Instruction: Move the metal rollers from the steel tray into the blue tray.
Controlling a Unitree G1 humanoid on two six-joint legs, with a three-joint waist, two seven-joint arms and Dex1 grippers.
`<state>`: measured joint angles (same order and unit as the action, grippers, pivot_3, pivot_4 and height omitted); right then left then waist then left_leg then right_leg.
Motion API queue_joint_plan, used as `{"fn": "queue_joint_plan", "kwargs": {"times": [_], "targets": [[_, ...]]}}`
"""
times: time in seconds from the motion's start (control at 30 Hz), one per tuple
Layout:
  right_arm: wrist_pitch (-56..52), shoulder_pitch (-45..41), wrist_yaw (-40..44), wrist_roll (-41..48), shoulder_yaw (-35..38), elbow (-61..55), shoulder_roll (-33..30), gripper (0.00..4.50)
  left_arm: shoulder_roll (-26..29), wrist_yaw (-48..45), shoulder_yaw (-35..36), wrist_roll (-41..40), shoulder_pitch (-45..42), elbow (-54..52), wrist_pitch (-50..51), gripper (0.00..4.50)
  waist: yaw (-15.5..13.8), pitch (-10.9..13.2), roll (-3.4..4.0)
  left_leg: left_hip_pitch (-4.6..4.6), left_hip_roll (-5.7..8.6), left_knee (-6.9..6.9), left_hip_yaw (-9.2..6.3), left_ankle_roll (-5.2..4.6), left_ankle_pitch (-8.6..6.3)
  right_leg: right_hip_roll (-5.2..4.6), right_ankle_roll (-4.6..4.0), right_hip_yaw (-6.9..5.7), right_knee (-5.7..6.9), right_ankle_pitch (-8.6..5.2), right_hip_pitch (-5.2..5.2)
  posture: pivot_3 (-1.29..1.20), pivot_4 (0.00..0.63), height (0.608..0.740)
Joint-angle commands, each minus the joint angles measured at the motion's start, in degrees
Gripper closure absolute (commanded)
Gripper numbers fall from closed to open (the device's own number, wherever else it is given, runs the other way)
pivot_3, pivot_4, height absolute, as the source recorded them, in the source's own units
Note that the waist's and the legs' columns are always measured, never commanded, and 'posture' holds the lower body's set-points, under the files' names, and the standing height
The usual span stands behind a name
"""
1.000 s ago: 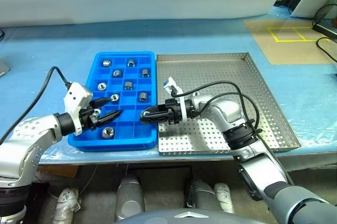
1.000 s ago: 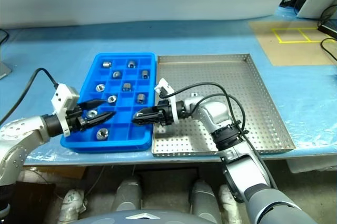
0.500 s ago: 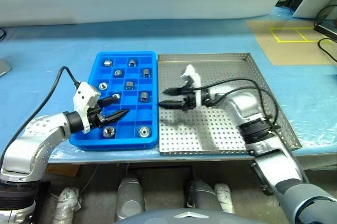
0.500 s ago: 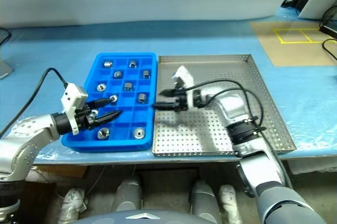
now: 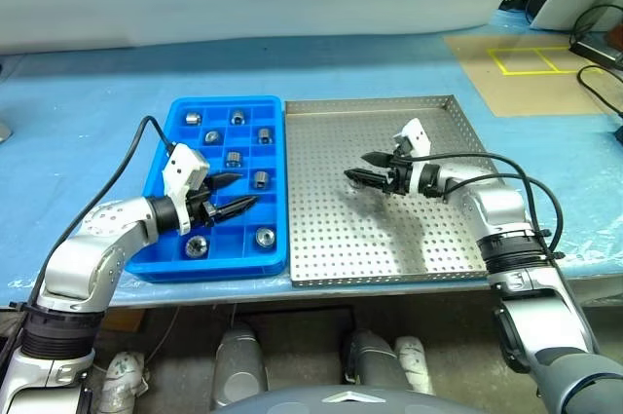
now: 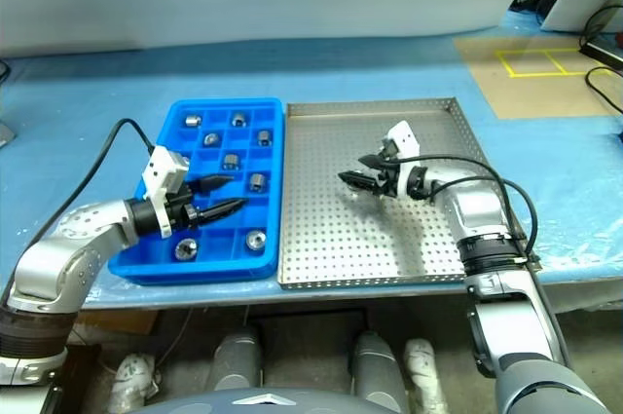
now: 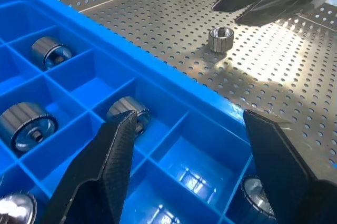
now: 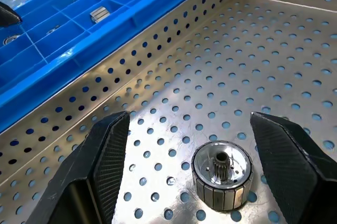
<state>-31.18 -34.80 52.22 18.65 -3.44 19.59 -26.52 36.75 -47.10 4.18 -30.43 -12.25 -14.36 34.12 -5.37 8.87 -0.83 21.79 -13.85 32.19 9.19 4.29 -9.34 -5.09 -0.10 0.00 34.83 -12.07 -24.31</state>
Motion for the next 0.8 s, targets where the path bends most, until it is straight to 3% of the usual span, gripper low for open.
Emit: {"fn": "queue_joint_plan", "kwargs": {"times": [0.03, 0.43, 0.57, 0.63, 0.8], "targets": [[4.10, 0.40, -1.43, -2.19, 0.33, 1.10, 0.25, 0.68, 0.19, -1.05, -0.47, 0.49, -0.86, 0.00, -1.24, 1.08, -0.03, 0.00, 0.00, 0.02, 0.00, 0.00, 0.00, 0.00, 0.00, -0.01, 0.00, 0.00, -0.01, 0.00, 0.00, 0.03, 0.150, 0.740], [16.19, 2.99, -5.85, -8.25, -0.47, 8.55, 3.74, 0.68, 0.56, -1.16, -0.65, 0.94, -0.95, -0.13, -1.14, 1.08, -0.04, 0.00, 0.00, 0.01, 0.03, 0.01, 0.01, -0.04, -0.02, -0.03, 0.00, -0.01, -0.01, 0.00, 0.02, 0.05, 0.150, 0.740], [16.63, 3.02, -5.39, -8.58, -0.55, 8.89, 4.49, 1.52, 0.96, -1.13, -0.14, 0.79, -0.46, -0.52, -1.01, 1.08, -0.02, 0.00, 0.00, -0.01, 0.02, 0.01, 0.01, -0.04, -0.02, -0.03, 0.00, -0.01, -0.01, 0.00, 0.03, 0.05, 0.150, 0.740], [16.98, 2.84, -5.92, -9.96, -1.35, 8.98, 4.56, 2.20, 1.12, -0.75, 0.38, 1.16, -0.41, -0.29, -1.55, 1.08, -0.02, 0.00, 0.00, -0.01, 0.02, 0.01, 0.01, -0.04, -0.02, -0.02, 0.00, -0.02, -0.01, 0.00, 0.03, 0.06, 0.150, 0.740], [19.15, 1.42, -4.96, -9.96, -1.67, 7.15, 6.03, 2.84, 1.94, -0.75, 1.83, 1.08, -0.06, -0.34, -1.58, 1.08, 0.07, 0.00, 0.00, -0.02, 0.00, 0.00, 0.01, -0.04, -0.03, -0.02, 0.00, -0.02, -0.02, 0.00, 0.03, 0.07, 0.150, 0.740]]}}
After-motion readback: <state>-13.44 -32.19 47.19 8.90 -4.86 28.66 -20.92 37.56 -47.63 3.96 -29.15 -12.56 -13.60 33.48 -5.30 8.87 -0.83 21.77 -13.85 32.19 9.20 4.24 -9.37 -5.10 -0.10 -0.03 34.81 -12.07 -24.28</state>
